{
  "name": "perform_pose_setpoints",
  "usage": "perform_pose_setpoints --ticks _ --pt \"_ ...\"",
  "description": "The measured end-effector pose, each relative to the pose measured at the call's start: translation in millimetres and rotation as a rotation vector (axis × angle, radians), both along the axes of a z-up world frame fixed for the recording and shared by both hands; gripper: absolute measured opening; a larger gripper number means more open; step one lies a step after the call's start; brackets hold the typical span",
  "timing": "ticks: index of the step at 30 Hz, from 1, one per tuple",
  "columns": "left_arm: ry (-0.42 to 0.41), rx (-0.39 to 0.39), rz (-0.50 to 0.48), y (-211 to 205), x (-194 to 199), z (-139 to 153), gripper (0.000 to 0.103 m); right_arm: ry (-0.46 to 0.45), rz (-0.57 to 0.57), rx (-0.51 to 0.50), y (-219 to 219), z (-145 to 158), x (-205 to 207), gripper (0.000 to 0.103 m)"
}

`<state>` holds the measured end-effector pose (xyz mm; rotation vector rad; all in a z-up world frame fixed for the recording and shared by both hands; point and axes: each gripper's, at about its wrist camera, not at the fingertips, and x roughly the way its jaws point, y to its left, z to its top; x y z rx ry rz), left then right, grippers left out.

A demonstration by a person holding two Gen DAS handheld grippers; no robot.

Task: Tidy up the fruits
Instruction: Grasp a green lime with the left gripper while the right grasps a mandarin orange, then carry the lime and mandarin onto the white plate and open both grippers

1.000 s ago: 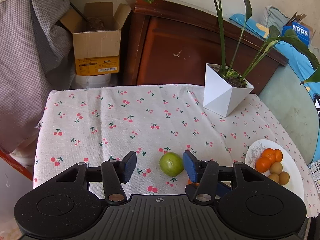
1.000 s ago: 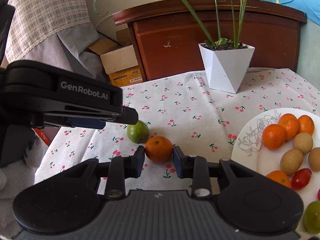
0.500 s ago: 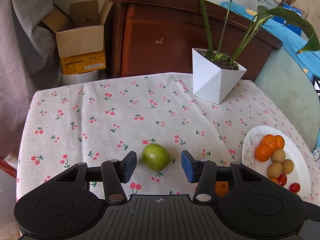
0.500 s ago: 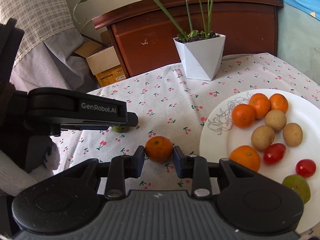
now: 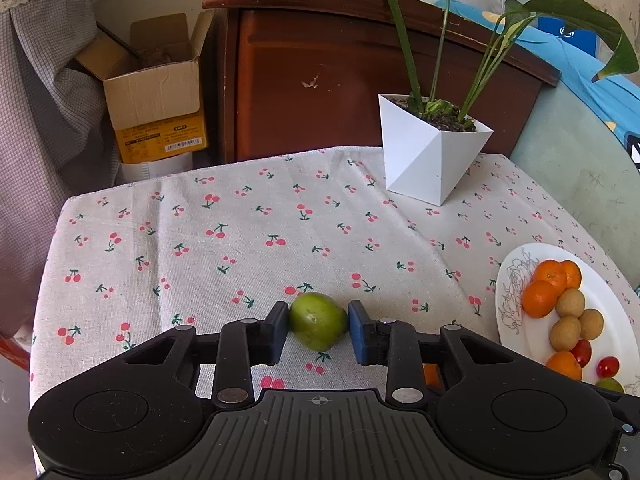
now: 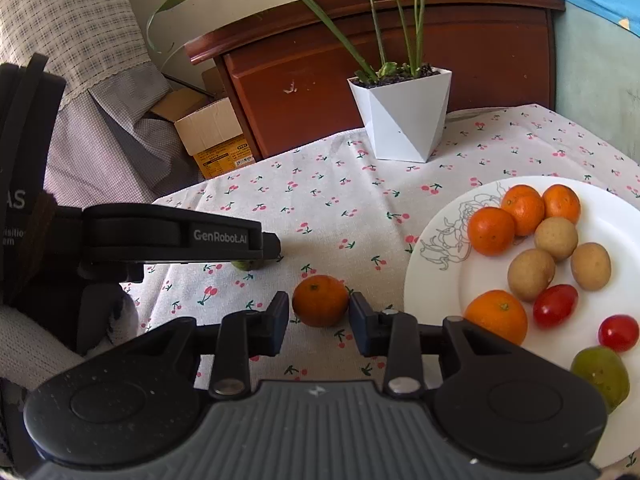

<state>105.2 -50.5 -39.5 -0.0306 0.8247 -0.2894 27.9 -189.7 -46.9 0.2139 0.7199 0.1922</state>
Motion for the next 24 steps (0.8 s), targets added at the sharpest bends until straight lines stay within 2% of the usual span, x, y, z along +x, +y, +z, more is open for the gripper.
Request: perform_pose_setpoints --ticks 7,14,24 --pt "-0.015 -0.016 0.007 3 -2 8 0.029 0.000 -0.002 -0.002 0 3 -1 0.031" --pt "-0.056 -0.049 0.007 3 -8 26 0.029 -0.034 -0.014 -0.008 -5 21 -9 0.031" --pt "-0.101 -0.094 -0.048 -13 -24 49 0.030 -0.049 -0.114 -0.004 -45 52 -27 0.031"
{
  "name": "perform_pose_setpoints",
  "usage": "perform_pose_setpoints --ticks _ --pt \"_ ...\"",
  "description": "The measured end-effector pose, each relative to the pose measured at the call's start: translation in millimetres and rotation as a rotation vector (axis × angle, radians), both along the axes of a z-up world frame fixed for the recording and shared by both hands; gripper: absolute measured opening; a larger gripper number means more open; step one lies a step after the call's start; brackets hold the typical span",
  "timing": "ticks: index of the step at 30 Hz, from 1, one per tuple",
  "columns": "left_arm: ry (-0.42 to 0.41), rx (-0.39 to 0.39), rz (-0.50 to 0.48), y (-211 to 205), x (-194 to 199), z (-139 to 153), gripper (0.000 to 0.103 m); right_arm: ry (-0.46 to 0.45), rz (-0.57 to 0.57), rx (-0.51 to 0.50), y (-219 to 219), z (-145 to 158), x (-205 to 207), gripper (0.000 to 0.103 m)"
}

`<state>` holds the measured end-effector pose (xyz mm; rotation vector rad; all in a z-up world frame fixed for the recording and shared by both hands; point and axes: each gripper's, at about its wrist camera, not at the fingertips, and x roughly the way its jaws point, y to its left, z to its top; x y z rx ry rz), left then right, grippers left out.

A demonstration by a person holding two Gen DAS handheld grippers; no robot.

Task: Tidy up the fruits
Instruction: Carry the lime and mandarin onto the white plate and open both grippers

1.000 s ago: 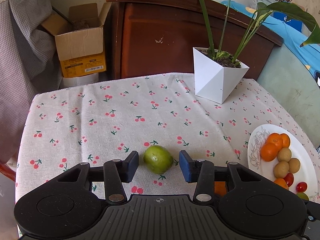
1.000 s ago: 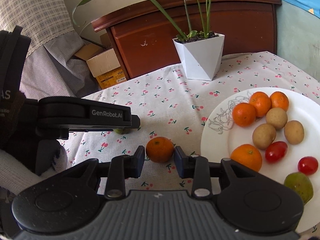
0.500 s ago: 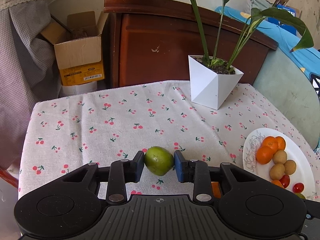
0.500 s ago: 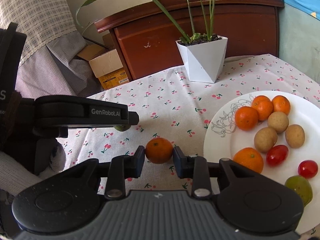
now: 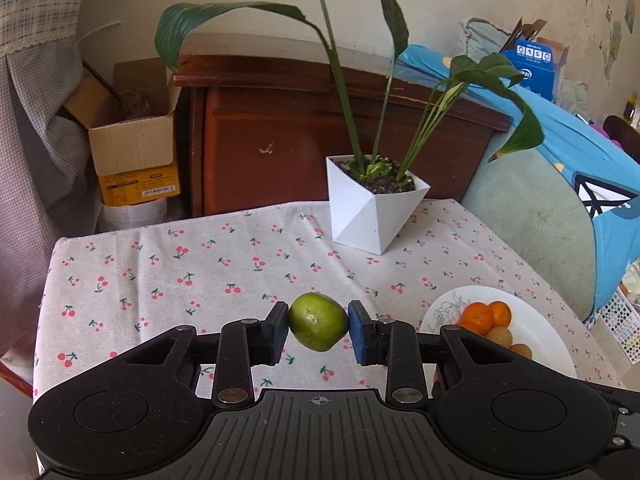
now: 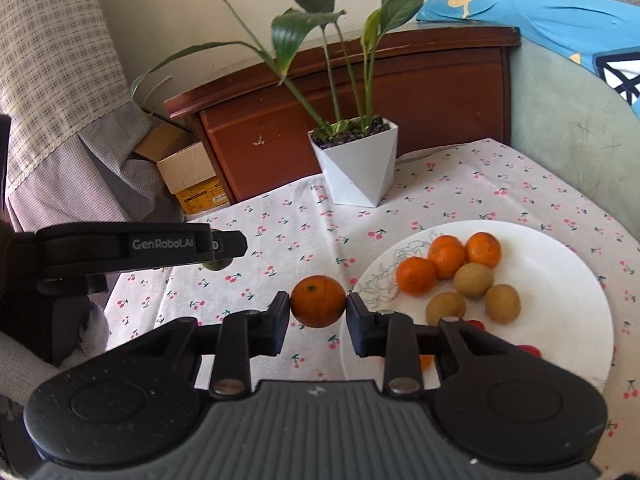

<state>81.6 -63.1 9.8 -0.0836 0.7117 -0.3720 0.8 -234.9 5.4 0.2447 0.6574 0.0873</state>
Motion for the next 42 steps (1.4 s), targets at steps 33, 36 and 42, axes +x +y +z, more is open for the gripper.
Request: perform_pose_setpoints --ticks 33,36,42 --pt "0.032 0.047 -0.393 -113 -65 -17 0.030 0.162 -0.268 0.170 -128 -9 -11 0.031" --pt "0.034 0.062 -0.395 -116 -66 -19 0.030 0.172 -0.272 0.166 -127 -11 -10 0.031" --pt "0.032 0.076 -0.391 -119 -67 -18 0.031 0.178 -0.285 0.155 -126 -14 -8 0.034"
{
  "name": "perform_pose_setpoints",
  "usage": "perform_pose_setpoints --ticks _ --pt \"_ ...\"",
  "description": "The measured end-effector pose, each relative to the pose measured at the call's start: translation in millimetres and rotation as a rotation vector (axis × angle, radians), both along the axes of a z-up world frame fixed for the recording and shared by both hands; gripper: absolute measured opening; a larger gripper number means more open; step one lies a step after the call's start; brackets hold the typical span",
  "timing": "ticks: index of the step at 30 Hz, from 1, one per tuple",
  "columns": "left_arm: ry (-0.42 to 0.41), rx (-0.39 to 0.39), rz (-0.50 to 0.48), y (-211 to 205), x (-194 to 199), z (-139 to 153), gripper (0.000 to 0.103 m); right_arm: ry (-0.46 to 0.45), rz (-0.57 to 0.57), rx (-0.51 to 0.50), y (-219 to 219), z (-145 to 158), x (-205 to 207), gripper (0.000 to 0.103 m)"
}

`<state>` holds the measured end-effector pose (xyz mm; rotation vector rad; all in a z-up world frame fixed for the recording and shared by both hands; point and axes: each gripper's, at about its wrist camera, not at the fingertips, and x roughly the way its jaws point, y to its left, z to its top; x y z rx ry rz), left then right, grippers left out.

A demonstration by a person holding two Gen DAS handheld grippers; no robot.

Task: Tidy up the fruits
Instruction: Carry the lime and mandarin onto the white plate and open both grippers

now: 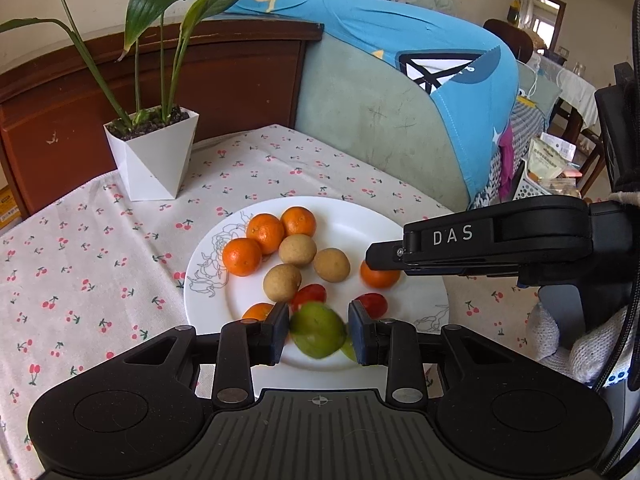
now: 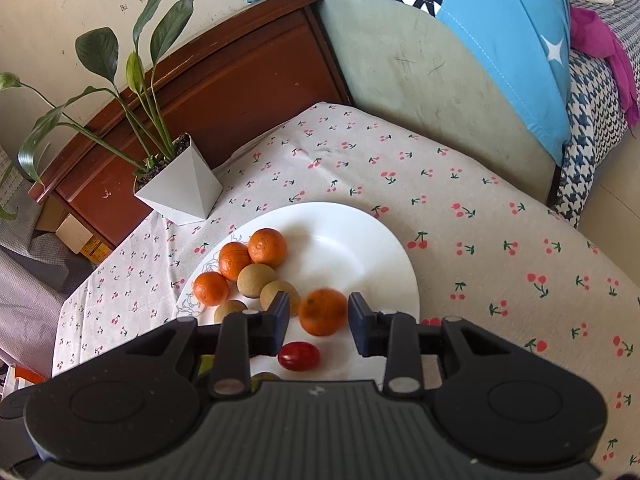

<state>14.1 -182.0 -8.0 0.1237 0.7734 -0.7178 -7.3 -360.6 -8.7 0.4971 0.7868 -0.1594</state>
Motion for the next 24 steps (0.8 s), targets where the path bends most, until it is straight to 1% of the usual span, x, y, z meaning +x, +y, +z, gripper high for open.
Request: perform_pose_setpoints --ticks 3,5,6,7,8,9,10,11,12,14,16,17,19,20,22,23,24 --pt "-0.003 -0.001 0.003 0 -1 3 0.032 -0.009 -0.004 0.002 -1 1 -1 0.034" --pt "0.003 0.004 0.011 -1 0 4 0.040 -0.017 -0.005 0.002 -1 3 -1 0.034" --pt "0.003 0.006 0.019 -1 0 4 0.049 -0.022 -0.008 0.003 -2 3 -1 0.035" --pt "0.002 0.007 0.022 -1 0 5 0.053 -0.025 -0.012 0.006 -3 4 -2 0.035" --pt "0.002 0.009 0.025 -1 0 6 0.053 -0.027 -0.018 0.010 -3 4 -2 0.035" --pt "0.003 0.011 0.028 -1 0 8 0.055 -0.028 -0.023 0.014 -4 5 -3 0.038" --pt "0.006 0.013 0.032 -1 0 9 0.061 -0.028 -0.027 0.017 -4 6 -2 0.040" --pt "0.010 0.017 0.040 -2 0 10 0.065 -0.027 -0.029 0.018 -4 6 -3 0.044" --pt "0.014 0.023 0.049 -2 0 12 0.070 -0.026 -0.033 0.014 -4 7 -3 0.044" --pt "0.012 0.021 0.046 -2 -1 14 0.071 -0.022 -0.038 0.009 -2 9 -3 0.044" --pt "0.004 0.031 0.051 -2 -2 15 0.078 -0.016 -0.044 -0.004 0 11 -4 0.046" --pt "0.003 0.039 0.057 -2 -2 16 0.080 -0.016 -0.047 -0.014 1 13 -4 0.049" --pt "0.001 0.056 0.069 0 -2 17 0.083 -0.015 -0.054 -0.041 4 16 -6 0.051" --pt "0.000 0.058 0.074 2 -2 18 0.083 -0.011 -0.058 -0.052 5 17 -6 0.052" --pt "0.002 0.066 0.096 7 -2 20 0.091 0.003 -0.072 -0.078 8 20 -6 0.060" --pt "0.006 0.077 0.111 9 -1 21 0.093 0.008 -0.079 -0.092 10 22 -8 0.065" --pt "0.009 0.089 0.123 10 0 21 0.094 0.011 -0.086 -0.107 11 23 -9 0.066"
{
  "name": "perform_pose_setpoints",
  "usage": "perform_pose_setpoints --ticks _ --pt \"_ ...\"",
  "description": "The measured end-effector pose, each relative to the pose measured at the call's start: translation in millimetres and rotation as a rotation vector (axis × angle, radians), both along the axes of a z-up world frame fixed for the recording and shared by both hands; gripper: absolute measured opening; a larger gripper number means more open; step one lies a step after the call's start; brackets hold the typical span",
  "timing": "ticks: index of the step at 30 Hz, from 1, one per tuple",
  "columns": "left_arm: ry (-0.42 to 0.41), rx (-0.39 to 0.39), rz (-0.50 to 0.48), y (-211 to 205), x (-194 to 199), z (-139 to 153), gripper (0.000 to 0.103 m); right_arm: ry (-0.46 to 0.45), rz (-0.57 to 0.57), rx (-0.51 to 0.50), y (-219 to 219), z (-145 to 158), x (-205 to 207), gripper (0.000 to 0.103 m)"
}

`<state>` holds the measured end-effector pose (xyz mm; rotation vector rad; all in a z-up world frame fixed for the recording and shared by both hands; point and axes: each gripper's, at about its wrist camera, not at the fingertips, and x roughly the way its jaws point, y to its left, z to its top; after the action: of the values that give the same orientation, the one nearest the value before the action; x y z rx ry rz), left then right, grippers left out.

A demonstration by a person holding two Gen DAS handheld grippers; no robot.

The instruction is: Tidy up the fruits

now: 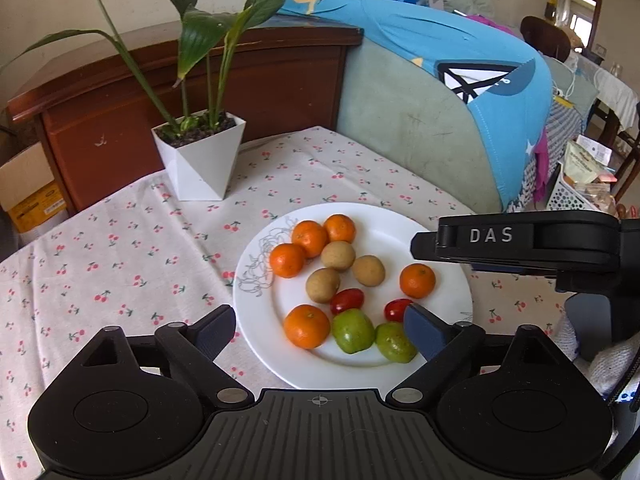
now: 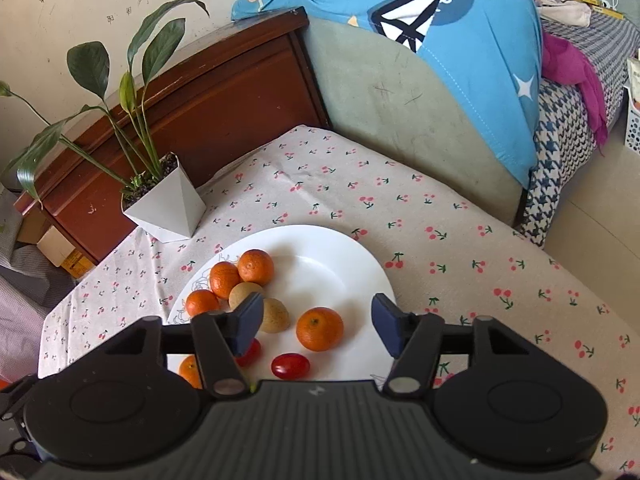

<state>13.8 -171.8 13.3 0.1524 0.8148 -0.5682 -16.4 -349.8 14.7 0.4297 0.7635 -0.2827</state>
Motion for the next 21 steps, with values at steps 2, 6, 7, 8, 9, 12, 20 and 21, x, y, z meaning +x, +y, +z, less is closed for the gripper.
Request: perform_pose_setpoints --ticks 2,6,7,8,9,12,20,21 --pt "0.006 0.015 0.017 4 1 1 0.094 0.003 -0.009 -0.017 2 4 -3 0.067" --pt "0.022 0.049 0.034 7 1 3 0.097 0.012 -0.038 -0.053 7 14 -10 0.078" --pt "0.025 0.060 0.043 8 0 3 0.097 0.014 -0.042 -0.067 8 16 -11 0.078" --pt "0.030 0.067 0.056 9 0 3 0.097 0.017 -0.047 -0.078 9 17 -12 0.080" --pt "0.036 0.068 0.066 11 -1 3 0.097 0.020 -0.051 -0.090 11 19 -13 0.081" --pt "0.059 0.073 0.100 17 -1 3 0.097 0.028 -0.057 -0.101 15 22 -17 0.083" --pt "0.042 0.089 0.146 24 -4 12 0.098 0.054 -0.072 -0.122 33 23 -38 0.088" --pt "0.041 0.091 0.149 25 -4 12 0.098 0.053 -0.077 -0.118 35 23 -42 0.089"
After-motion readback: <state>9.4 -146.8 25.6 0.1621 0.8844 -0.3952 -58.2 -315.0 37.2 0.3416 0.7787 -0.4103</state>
